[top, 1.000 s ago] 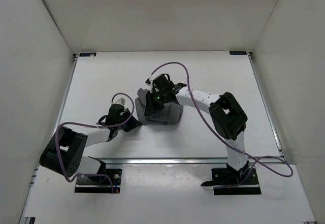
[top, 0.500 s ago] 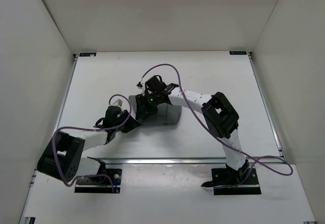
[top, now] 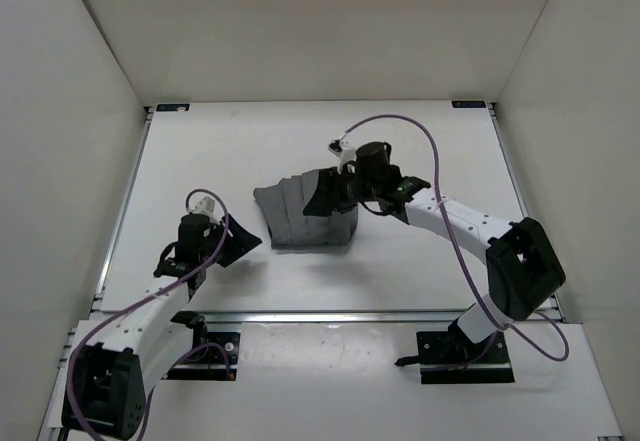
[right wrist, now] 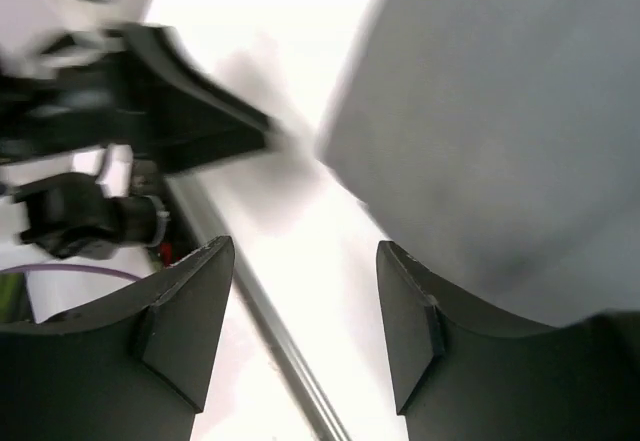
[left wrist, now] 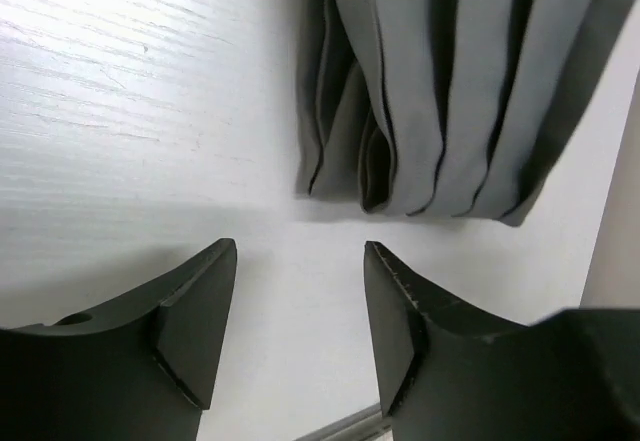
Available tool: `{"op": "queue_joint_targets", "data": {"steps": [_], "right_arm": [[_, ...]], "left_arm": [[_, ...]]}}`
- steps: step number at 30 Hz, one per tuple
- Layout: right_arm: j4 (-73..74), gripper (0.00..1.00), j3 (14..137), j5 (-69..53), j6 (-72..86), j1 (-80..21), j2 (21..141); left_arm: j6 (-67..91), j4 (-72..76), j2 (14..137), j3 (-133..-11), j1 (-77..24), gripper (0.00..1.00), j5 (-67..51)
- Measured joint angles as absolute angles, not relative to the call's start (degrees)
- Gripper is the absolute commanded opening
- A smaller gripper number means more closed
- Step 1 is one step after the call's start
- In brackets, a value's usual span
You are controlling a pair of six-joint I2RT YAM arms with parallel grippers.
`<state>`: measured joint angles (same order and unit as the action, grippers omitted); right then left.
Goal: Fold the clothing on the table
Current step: Fold the skirt
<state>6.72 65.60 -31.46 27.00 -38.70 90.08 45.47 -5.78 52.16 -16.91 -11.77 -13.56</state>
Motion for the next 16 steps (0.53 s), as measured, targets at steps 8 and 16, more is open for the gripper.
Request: {"op": "queue_joint_targets", "data": {"steps": [8,16], "right_arm": [[2.9,0.58,49.8,-31.3,28.3,-34.1,84.2],[0.4,0.60,45.8,-30.0,28.3,-27.2,72.8]], "left_arm": [[32.6,-23.5,51.3,-30.5,-10.5,0.99,-18.9],[24.6,-31.9,47.0,-34.5,-12.5,0.99,-20.9]]}}
